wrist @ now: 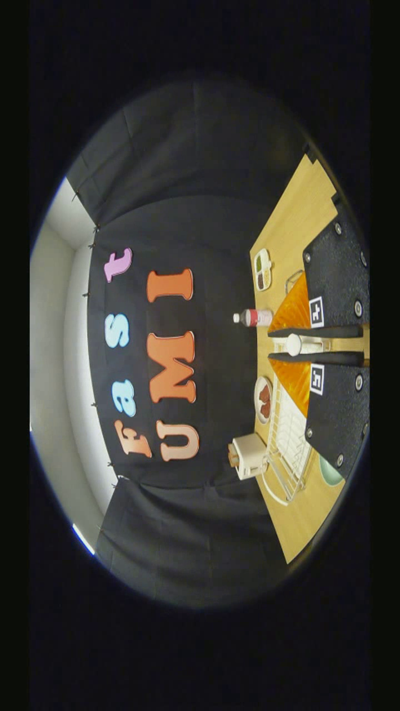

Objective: Take the plate from the dish rack, then take the spoon from the basket and place it into the plate.

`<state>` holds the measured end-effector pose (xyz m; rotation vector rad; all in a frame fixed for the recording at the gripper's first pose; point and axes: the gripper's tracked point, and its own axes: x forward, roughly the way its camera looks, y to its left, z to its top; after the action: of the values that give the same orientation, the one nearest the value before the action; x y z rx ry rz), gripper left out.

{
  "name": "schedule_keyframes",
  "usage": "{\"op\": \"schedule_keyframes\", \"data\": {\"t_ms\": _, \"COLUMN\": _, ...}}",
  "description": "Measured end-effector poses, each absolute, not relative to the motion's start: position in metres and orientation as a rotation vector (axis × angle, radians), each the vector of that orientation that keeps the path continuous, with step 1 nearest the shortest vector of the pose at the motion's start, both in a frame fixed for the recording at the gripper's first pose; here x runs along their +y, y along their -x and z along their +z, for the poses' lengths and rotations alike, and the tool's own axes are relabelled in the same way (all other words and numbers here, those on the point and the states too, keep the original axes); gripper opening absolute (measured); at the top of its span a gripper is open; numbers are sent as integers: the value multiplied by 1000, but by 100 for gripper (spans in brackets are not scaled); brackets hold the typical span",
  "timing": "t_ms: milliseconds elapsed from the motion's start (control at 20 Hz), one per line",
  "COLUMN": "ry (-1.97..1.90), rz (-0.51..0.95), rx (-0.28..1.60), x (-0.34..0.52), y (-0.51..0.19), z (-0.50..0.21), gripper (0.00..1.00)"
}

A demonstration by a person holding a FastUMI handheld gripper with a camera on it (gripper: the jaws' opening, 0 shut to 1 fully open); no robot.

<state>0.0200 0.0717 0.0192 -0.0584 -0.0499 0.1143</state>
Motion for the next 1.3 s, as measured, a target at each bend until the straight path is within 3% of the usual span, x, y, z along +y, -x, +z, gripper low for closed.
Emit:
{"op": "schedule_keyframes", "data": {"t_ms": 650, "ry": 90, "rz": 372, "rx": 38, "x": 188, "y": 25, "z": -57, "gripper": 9}}
{"op": "schedule_keyframes", "data": {"t_ms": 1300, "ry": 89, "rz": 493, "rx": 121, "x": 223, "y": 14, "z": -136, "gripper": 9}}
